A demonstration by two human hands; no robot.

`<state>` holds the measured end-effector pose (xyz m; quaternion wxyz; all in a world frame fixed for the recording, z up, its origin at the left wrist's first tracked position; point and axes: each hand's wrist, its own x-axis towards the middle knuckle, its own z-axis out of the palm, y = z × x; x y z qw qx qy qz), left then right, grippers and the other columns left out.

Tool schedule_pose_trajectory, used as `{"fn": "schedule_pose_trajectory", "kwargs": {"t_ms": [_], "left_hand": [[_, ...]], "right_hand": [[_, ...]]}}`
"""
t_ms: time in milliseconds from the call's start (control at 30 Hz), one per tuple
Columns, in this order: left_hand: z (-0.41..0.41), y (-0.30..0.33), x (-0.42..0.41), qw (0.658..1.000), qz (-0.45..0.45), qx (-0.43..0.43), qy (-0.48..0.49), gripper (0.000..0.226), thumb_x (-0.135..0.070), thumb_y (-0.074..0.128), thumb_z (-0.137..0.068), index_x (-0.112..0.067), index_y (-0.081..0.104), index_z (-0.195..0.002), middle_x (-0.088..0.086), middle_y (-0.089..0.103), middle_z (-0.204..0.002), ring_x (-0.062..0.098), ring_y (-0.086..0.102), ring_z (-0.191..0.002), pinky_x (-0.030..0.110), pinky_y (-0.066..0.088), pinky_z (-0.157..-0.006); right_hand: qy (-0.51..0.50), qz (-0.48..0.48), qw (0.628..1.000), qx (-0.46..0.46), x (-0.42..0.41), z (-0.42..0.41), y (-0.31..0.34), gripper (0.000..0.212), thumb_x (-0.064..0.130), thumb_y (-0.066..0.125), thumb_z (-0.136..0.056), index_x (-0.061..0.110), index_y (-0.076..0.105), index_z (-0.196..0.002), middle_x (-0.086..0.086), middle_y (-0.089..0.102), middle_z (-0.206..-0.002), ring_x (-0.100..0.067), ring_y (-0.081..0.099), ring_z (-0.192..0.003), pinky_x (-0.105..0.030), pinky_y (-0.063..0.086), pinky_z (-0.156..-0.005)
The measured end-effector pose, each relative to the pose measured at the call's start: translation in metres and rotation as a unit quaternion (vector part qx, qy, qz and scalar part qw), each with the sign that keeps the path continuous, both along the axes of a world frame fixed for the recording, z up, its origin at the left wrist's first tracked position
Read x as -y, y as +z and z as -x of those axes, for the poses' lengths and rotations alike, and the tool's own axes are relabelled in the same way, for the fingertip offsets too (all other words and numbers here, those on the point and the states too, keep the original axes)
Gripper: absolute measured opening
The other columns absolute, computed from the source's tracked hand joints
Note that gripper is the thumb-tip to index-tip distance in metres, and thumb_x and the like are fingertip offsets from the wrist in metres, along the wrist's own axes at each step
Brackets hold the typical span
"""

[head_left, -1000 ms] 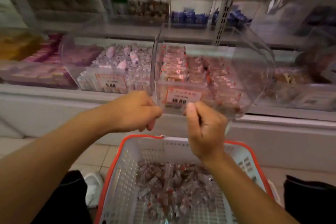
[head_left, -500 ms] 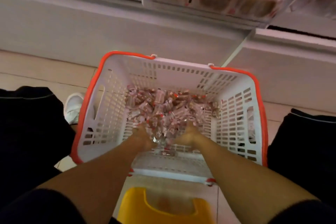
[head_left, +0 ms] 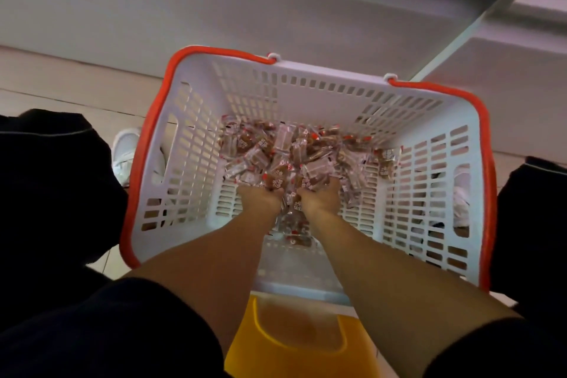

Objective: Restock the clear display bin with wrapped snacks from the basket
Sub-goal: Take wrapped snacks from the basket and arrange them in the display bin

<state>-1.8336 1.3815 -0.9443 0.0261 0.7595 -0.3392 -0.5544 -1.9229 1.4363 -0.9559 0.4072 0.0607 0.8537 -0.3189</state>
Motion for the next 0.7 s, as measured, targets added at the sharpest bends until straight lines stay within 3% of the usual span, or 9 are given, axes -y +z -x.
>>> {"fn": "schedule_pose_trajectory", "kwargs": {"t_ms": [67, 133, 233, 333, 433, 500, 567, 633, 700], "left_hand": [[-0.002, -0.002, 0.000, 0.998, 0.026, -0.003, -0.054, 0.082, -0.020, 0.084, -0.074, 0.003, 0.038, -0.136, 0.017, 0.061, -0.122, 0.025, 0.060, -0.106, 0.030, 0.047, -0.091], [-0.004, -0.002, 0.000, 0.993, 0.019, -0.037, -0.107, 0.065, -0.018, 0.086, -0.070, 0.001, 0.055, -0.124, 0.016, 0.068, -0.113, 0.026, 0.066, -0.100, 0.038, 0.055, -0.089], [-0.001, 0.001, -0.004, 0.972, -0.009, -0.070, -0.226, 0.045, -0.015, 0.078, -0.077, -0.008, 0.064, -0.119, 0.014, 0.069, -0.113, 0.029, 0.066, -0.104, 0.042, 0.054, -0.093], [-0.002, 0.002, -0.005, 0.972, -0.017, -0.058, -0.225, 0.043, -0.019, 0.084, -0.074, -0.003, 0.066, -0.111, 0.021, 0.071, -0.106, 0.033, 0.069, -0.098, 0.043, 0.056, -0.087], [-0.010, 0.009, 0.002, 0.982, -0.015, -0.054, -0.180, 0.053, -0.027, 0.090, -0.064, 0.004, 0.068, -0.101, 0.024, 0.071, -0.097, 0.025, 0.065, -0.075, 0.034, 0.052, -0.066], [-0.013, 0.016, 0.005, 0.985, -0.025, -0.062, -0.158, 0.049, -0.032, 0.090, -0.063, 0.002, 0.069, -0.092, 0.019, 0.071, -0.081, 0.021, 0.057, -0.060, 0.030, 0.049, -0.059], [-0.017, 0.021, 0.005, 0.984, -0.014, -0.052, -0.168, 0.040, -0.037, 0.086, -0.070, -0.004, 0.066, -0.081, 0.010, 0.066, -0.066, 0.019, 0.055, -0.051, 0.027, 0.048, -0.052], [-0.022, 0.026, 0.003, 0.979, -0.016, -0.057, -0.197, 0.036, -0.039, 0.082, -0.075, -0.010, 0.063, -0.077, 0.006, 0.065, -0.068, 0.017, 0.060, -0.056, 0.024, 0.050, -0.050], [-0.025, 0.035, -0.001, 0.965, -0.065, -0.093, -0.237, 0.032, -0.039, 0.080, -0.077, -0.013, 0.063, -0.085, 0.004, 0.069, -0.081, 0.015, 0.066, -0.068, 0.027, 0.056, -0.053]], "right_hand": [[0.021, 0.007, 1.000, 0.008, 0.001, 0.000, 0.001, 0.078, 0.034, 0.080, -0.077, 0.021, 0.038, -0.142, -0.010, 0.061, -0.125, -0.032, 0.063, -0.104, -0.046, 0.057, -0.087], [0.055, 0.017, 0.998, 0.023, -0.002, 0.000, 0.004, 0.093, 0.039, 0.085, -0.070, 0.019, 0.035, -0.145, -0.009, 0.057, -0.129, -0.033, 0.060, -0.113, -0.048, 0.056, -0.091], [0.112, 0.041, 0.992, 0.048, -0.009, 0.005, 0.009, 0.077, 0.028, 0.089, -0.066, 0.016, 0.046, -0.129, -0.006, 0.065, -0.118, -0.027, 0.064, -0.106, -0.047, 0.056, -0.091], [0.108, 0.051, 0.986, 0.113, -0.011, 0.017, 0.016, 0.055, 0.007, 0.084, -0.074, 0.015, 0.056, -0.120, -0.005, 0.070, -0.097, -0.028, 0.070, -0.093, -0.051, 0.061, -0.077], [0.057, 0.090, 0.976, 0.189, -0.011, 0.028, 0.028, 0.070, -0.007, 0.085, -0.068, 0.014, 0.057, -0.128, -0.002, 0.075, -0.076, -0.021, 0.075, -0.071, -0.036, 0.062, -0.059], [0.047, 0.101, 0.972, 0.207, -0.013, 0.031, 0.035, 0.079, -0.007, 0.086, -0.065, 0.012, 0.054, -0.134, -0.003, 0.074, -0.084, -0.012, 0.072, -0.057, -0.025, 0.057, -0.053], [0.036, 0.108, 0.970, 0.214, -0.017, 0.034, 0.038, 0.074, -0.012, 0.077, -0.074, 0.010, 0.050, -0.139, -0.005, 0.068, -0.093, -0.011, 0.071, -0.056, -0.023, 0.056, -0.052], [0.034, 0.113, 0.969, 0.215, -0.021, 0.035, 0.041, 0.059, -0.016, 0.067, -0.082, 0.006, 0.054, -0.135, -0.007, 0.067, -0.091, -0.013, 0.072, -0.056, -0.024, 0.057, -0.051], [0.035, 0.117, 0.969, 0.214, -0.024, 0.034, 0.047, 0.046, -0.015, 0.068, -0.083, 0.001, 0.059, -0.125, -0.009, 0.068, -0.088, -0.016, 0.072, -0.062, -0.026, 0.059, -0.052]]}}
